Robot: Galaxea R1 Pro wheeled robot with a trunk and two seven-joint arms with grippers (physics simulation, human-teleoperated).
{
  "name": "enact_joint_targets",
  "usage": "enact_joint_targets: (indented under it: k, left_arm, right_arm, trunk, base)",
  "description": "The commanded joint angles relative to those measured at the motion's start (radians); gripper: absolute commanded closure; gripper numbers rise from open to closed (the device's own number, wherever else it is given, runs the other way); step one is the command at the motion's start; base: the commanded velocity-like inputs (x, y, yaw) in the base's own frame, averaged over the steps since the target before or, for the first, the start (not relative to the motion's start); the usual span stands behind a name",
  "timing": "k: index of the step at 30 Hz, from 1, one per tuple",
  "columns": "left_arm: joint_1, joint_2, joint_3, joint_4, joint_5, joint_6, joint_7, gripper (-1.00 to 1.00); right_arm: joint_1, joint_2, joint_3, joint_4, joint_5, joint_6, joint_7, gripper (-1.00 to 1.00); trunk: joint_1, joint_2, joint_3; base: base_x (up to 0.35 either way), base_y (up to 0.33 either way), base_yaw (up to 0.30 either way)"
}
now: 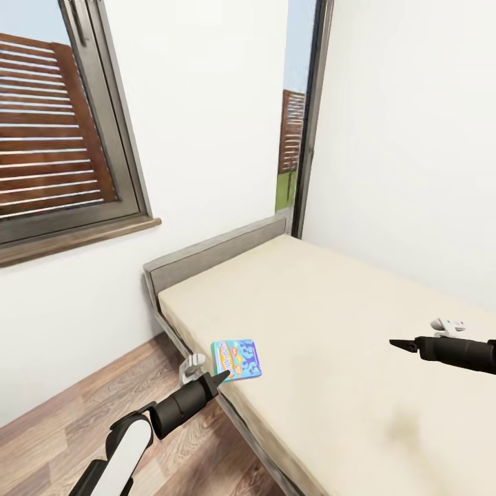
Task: Put all the toys in the child's room - the three board games (two on the bed and one on the table), the two jigsaw puzzles on the table, and the tennis ball on the table - inside the toy box on the table in the child's room.
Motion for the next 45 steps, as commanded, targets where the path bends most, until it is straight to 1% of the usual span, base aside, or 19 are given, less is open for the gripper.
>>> enact_joint_targets:
  k: [1, 8, 28, 37, 45]
  left_arm:
    - [-0.001, 0.0, 0.0, -0.001, 0.001, 0.003, -0.001, 1.0]
    - [-0.001, 0.0, -0.004, -0.002, 0.001, 0.001, -0.003, 1.0]
    - [0.011, -0.001, -0.006, 0.0, -0.008, -0.008, 0.001, 1.0]
    - [0.014, -0.004, -0.006, 0.002, -0.011, -0.008, 0.001, 1.0]
    - [0.015, -0.004, -0.004, 0.002, -0.005, -0.008, 0.001, 1.0]
  right_arm:
    - [-0.001, 0.0, -0.001, 0.0, -0.007, 0.008, -0.002, -1.0]
    - [-0.001, 0.0, -0.002, 0.0, -0.007, 0.008, -0.003, -1.0]
    - [-0.001, -0.001, -0.003, 0.0, -0.007, 0.006, -0.003, -1.0]
    - [-0.001, 0.0, -0.004, 0.0, -0.007, 0.007, -0.002, -1.0]
    - [-0.001, 0.0, -0.005, 0.0, -0.007, 0.008, -0.003, -1.0]
  trunk:
    - [-0.004, 0.007, 0.002]
    - [-0.004, 0.007, 0.002]
    - [-0.004, 0.007, 0.002]
    - [-0.004, 0.007, 0.002]
    - [-0.004, 0.007, 0.002]
  base:
    - [0.0, 0.0, 0.0]
    - [0.009, 0.0, 0.0]
    - [0.109, 0.008, 0.0]
    - [0.046, 0.007, -0.001]
    - [0.01, 0.002, -0.116]
